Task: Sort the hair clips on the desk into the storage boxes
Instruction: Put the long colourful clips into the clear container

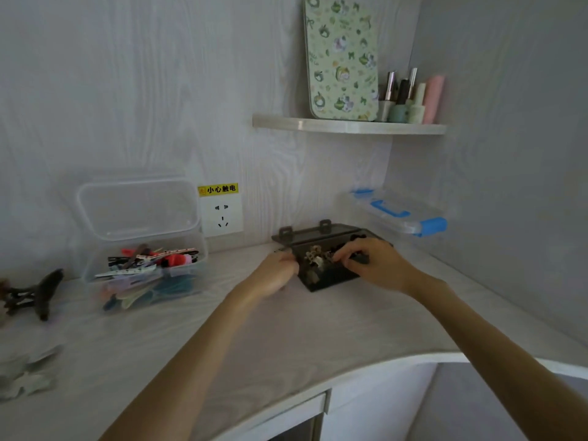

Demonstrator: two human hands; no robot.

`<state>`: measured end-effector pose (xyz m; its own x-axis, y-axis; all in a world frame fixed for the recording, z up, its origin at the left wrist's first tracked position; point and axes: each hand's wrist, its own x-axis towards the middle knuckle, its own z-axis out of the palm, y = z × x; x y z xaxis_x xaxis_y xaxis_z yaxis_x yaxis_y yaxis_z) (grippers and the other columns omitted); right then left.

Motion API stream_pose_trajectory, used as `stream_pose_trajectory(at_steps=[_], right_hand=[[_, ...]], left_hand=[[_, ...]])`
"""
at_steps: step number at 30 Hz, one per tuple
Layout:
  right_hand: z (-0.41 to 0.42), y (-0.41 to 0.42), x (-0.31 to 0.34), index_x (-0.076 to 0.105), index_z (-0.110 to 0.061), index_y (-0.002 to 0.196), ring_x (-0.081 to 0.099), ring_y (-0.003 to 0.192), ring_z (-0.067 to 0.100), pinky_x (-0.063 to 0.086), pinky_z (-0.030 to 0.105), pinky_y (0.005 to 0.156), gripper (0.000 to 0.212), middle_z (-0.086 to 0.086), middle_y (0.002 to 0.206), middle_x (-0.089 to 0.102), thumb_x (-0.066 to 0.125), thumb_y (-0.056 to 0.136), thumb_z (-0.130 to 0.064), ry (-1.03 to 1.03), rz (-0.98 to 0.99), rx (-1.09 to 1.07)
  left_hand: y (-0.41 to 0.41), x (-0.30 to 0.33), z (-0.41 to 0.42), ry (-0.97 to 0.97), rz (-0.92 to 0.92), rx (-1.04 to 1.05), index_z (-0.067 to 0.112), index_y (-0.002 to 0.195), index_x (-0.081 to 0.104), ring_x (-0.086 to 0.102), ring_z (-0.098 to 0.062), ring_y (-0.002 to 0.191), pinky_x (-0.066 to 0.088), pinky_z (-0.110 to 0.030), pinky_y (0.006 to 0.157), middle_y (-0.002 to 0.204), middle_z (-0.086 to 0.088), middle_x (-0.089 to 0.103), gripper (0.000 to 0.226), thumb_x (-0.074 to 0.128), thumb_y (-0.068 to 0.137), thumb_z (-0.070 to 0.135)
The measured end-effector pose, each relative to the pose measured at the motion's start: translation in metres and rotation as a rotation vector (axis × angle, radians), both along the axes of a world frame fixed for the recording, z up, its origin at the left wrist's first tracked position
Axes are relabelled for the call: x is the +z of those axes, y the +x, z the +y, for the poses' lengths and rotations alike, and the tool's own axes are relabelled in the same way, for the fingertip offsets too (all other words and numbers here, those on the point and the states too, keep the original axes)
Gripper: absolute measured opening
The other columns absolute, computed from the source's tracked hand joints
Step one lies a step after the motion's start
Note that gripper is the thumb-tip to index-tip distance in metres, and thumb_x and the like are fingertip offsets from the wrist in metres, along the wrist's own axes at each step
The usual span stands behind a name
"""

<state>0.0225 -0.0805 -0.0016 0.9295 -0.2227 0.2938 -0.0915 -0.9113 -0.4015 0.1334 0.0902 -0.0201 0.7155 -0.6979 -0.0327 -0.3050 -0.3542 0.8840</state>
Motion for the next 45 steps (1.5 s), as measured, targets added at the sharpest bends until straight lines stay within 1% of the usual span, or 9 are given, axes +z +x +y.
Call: stream_pose_trajectory(at_steps=[3, 8, 13, 19, 26, 32, 39, 42, 45], right_hand=[[0.001, -0.001, 0.004, 0.07, -0.024, 0.098, 0.049, 0.091, 0.001, 0.038, 0.009, 0.074, 0.027, -0.016, 0.094, 0.056, 0.053, 0.088, -0.005, -0.026, 0.035, 0.025], [0.0, 0.007, 0.009, 0.065, -0.031, 0.086, 0.057, 0.095, 0.008, 0.043, 0.017, 0.079, 0.033, -0.007, 0.103, 0.065, 0.049, 0.088, -0.003, -0.002, 0.115, 0.021], [-0.007, 0.023, 0.035, 0.072, -0.021, 0.093, 0.052, 0.093, 0.004, 0.035, 0.002, 0.072, 0.03, -0.009, 0.099, 0.061, 0.049, 0.089, -0.003, 0.018, 0.382, 0.027], [-0.001, 0.026, 0.063, 0.074, -0.015, 0.094, 0.067, 0.09, 0.014, 0.052, 0.019, 0.086, 0.031, 0.002, 0.094, 0.072, 0.053, 0.085, 0.005, 0.288, 0.527, 0.068], [0.0, 0.024, 0.102, 0.07, -0.012, 0.096, 0.063, 0.078, 0.012, 0.052, 0.024, 0.081, 0.037, 0.005, 0.088, 0.067, 0.041, 0.084, 0.009, 0.422, 0.583, -0.051], [-0.003, 0.025, 0.105, 0.071, -0.01, 0.095, 0.065, 0.08, 0.018, 0.053, 0.022, 0.077, 0.034, 0.009, 0.092, 0.07, 0.042, 0.085, 0.007, 0.477, 0.674, -0.157], [-0.01, 0.06, 0.094, 0.069, -0.011, 0.097, 0.064, 0.09, 0.023, 0.051, 0.028, 0.086, 0.026, 0.013, 0.109, 0.067, 0.048, 0.088, 0.001, 0.547, 0.708, -0.22], [-0.017, 0.084, 0.07, 0.059, -0.022, 0.115, 0.054, 0.114, 0.024, 0.042, 0.033, 0.099, 0.029, 0.006, 0.129, 0.053, 0.045, 0.092, -0.01, 0.277, 0.69, -0.257], [-0.019, 0.105, 0.033, 0.038, -0.022, 0.138, 0.043, 0.125, 0.024, 0.036, 0.035, 0.102, 0.045, 0.004, 0.141, 0.039, 0.042, 0.094, -0.015, 0.09, 0.678, -0.228]], left_hand=[[-0.005, -0.002, -0.003, -0.017, 0.04, -0.004, 0.013, 0.131, 0.043, 0.046, -0.009, 0.091, 0.04, -0.027, 0.078, 0.111, 0.004, 0.042, 0.04, 0.042, 0.092, 0.003], [0.007, -0.003, -0.009, -0.043, 0.123, 0.099, 0.022, 0.088, 0.052, 0.051, -0.011, 0.088, 0.041, -0.032, 0.086, 0.105, 0.0, 0.053, 0.021, 0.035, 0.1, 0.024], [0.028, 0.011, -0.01, 0.035, 0.179, 0.041, 0.018, 0.101, 0.055, 0.055, -0.014, 0.088, 0.04, -0.02, 0.061, 0.099, 0.0, 0.058, 0.016, 0.047, 0.095, 0.031], [0.042, 0.037, 0.003, 0.339, 0.208, -0.002, 0.018, 0.077, 0.06, 0.065, -0.023, 0.098, 0.041, -0.025, 0.066, 0.103, -0.009, 0.069, 0.009, 0.06, 0.081, 0.025], [0.042, 0.069, 0.045, 0.715, 0.364, -0.246, 0.016, 0.094, 0.058, 0.061, -0.014, 0.101, 0.042, -0.02, 0.062, 0.11, -0.003, 0.063, 0.011, 0.062, 0.088, 0.025], [0.036, 0.082, 0.074, 0.959, 0.379, -0.495, 0.018, 0.132, 0.046, 0.059, -0.009, 0.1, 0.041, -0.017, 0.065, 0.131, 0.001, 0.058, 0.038, 0.052, 0.095, 0.026], [0.071, 0.108, 0.051, 1.144, 0.407, -0.485, 0.003, 0.122, 0.053, 0.067, -0.019, 0.095, 0.049, -0.018, 0.056, 0.127, -0.012, 0.061, 0.035, 0.051, 0.095, 0.026], [0.093, 0.111, 0.022, 1.037, 0.415, -0.397, 0.01, 0.114, 0.057, 0.065, -0.009, 0.079, 0.044, -0.013, 0.044, 0.116, -0.005, 0.065, 0.024, 0.047, 0.097, 0.024], [0.113, 0.092, -0.014, 0.777, 0.173, -0.17, 0.01, 0.103, 0.062, 0.065, -0.012, 0.079, 0.051, -0.024, 0.064, 0.1, -0.001, 0.067, 0.018, 0.051, 0.093, 0.02]])
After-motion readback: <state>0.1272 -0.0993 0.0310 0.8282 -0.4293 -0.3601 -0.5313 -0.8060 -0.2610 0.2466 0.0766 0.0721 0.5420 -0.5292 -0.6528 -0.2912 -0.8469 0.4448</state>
